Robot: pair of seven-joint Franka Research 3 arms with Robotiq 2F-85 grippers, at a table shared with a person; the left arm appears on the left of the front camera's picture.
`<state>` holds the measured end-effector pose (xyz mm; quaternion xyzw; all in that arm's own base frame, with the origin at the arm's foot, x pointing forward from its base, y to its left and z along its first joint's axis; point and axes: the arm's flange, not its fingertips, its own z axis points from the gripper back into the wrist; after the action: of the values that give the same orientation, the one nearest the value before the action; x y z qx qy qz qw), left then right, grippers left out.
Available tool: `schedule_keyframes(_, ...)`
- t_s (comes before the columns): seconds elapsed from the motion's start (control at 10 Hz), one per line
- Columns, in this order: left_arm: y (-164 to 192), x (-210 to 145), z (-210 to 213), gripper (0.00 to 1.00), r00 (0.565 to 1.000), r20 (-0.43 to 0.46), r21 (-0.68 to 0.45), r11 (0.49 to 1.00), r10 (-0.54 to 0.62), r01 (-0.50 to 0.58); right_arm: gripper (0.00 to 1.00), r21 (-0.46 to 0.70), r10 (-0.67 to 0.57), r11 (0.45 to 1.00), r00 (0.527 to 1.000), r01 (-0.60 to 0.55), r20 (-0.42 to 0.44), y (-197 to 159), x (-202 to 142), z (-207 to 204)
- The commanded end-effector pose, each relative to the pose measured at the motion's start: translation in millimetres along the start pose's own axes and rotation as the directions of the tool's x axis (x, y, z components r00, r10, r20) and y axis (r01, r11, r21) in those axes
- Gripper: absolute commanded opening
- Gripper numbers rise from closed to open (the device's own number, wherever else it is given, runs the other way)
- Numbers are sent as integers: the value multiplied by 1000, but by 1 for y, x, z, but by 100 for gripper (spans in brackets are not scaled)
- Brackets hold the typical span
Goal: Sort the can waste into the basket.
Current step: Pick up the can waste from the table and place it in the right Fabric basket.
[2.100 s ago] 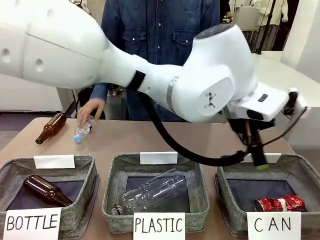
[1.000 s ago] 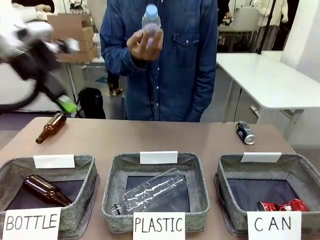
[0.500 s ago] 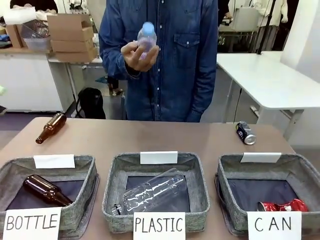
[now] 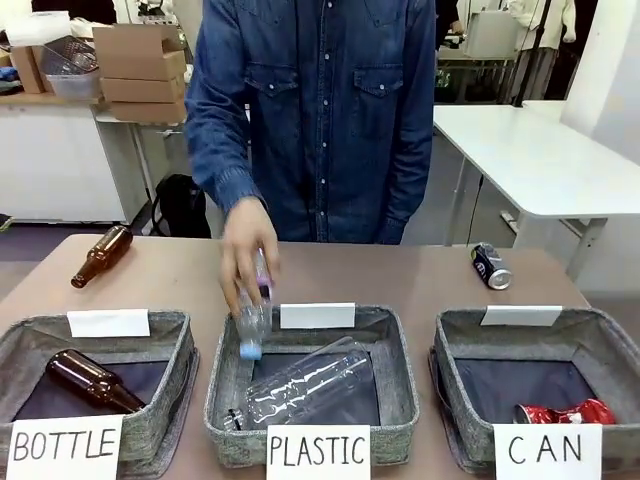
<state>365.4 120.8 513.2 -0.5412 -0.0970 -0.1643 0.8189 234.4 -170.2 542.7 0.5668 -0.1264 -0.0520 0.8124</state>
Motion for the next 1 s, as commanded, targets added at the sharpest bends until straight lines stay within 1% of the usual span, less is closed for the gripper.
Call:
schedule_keyframes(0.0,-3,-5,1,100,1000,-9,32,999,15,-14,100,7,-13,1000,1000,13,13,3,2,1)
schedule_keyframes(0.6,-3,-5,1,100,1000,-9,32,999,15,-14,100,7,-13,1000,1000,13,13,3,2,1)
schedule_keyframes(0.7,-3,-5,1,100,1000,-9,32,999,15,-14,100,0,0,1000,1000,0,0,0,0,0)
schedule_keyframes(0.8,-3,-5,1,100,1000,-9,32,999,15,-14,100,-289,74,955,997,-70,4,19,15,-41)
schedule_keyframes(0.9,-3,-5,1,100,1000,-9,32,999,15,-14,100,-505,158,847,986,-163,-54,28,39,-86)
